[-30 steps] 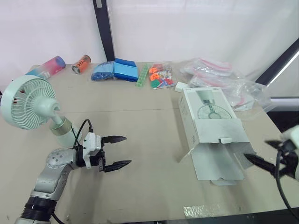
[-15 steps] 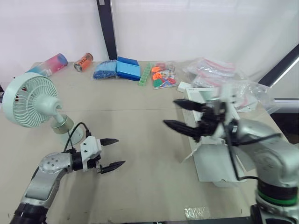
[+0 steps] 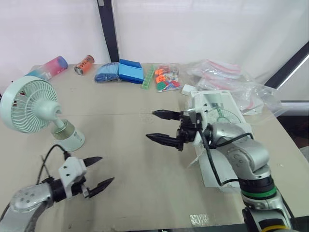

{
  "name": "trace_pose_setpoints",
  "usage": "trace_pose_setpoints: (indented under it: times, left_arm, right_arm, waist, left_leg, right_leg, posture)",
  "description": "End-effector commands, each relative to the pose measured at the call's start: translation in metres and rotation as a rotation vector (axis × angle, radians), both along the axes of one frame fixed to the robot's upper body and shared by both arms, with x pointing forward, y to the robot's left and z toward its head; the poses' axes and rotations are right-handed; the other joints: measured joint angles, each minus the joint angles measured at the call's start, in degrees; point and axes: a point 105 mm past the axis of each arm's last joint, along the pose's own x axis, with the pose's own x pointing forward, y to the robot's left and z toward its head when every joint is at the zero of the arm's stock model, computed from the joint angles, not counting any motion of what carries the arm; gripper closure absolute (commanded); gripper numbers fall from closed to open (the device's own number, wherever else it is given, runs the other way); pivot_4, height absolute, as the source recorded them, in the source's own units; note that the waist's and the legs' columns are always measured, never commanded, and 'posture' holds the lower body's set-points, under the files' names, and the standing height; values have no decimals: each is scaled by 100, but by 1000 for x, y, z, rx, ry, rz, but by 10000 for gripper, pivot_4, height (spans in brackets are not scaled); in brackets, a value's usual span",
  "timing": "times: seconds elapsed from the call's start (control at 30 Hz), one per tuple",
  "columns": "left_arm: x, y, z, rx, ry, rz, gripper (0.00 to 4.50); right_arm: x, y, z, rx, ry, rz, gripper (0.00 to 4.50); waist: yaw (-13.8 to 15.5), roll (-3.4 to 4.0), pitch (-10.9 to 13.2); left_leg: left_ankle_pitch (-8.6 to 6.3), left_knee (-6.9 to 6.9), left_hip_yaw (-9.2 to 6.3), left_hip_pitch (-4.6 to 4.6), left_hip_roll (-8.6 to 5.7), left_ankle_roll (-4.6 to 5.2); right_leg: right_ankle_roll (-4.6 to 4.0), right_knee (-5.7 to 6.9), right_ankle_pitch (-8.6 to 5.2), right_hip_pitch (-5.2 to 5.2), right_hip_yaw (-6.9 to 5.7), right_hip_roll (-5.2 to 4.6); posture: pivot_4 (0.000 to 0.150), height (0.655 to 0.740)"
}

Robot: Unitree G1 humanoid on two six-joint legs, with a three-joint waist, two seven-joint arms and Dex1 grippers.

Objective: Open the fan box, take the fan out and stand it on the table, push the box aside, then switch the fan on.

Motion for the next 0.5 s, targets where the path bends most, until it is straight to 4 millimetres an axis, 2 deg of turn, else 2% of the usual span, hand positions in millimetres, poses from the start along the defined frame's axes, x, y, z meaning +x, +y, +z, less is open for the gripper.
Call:
trace_pose_setpoints:
  times: [0.03,0.2,0.37,0.5]
  left_arm:
    - [-9,16,21,-44,-36,93,0]
    - [-18,59,36,-62,-114,285,0]
    - [-26,82,50,-87,-173,395,0]
    - [-33,88,56,-97,-183,436,0]
  right_arm:
    - [1,6,5,33,-33,30,1075]
    - [6,16,-3,21,-17,62,1075]
    - [8,22,-8,-10,-29,94,1075]
    - [17,26,-2,-3,-46,82,1075]
  waist:
    - [0,-7,-4]
    - [0,-4,-3]
    - [-3,-8,-5]
    - [-3,-11,-6]
  left_leg:
    - [0,0,0,0,0,0]
    - [0,0,2,4,1,0]
    - [-1,-1,4,4,3,-1]
    - [0,0,5,6,3,-1]
  right_leg:
    - [0,0,0,0,0,0]
    - [-8,1,-1,1,-5,0]
    - [-12,0,-3,-1,-9,-1]
    - [-15,1,-1,1,-9,-2]
  posture:
    - [1500,7400]
    - [1500,7400]
    - [1500,7400]
    - [1500,7400]
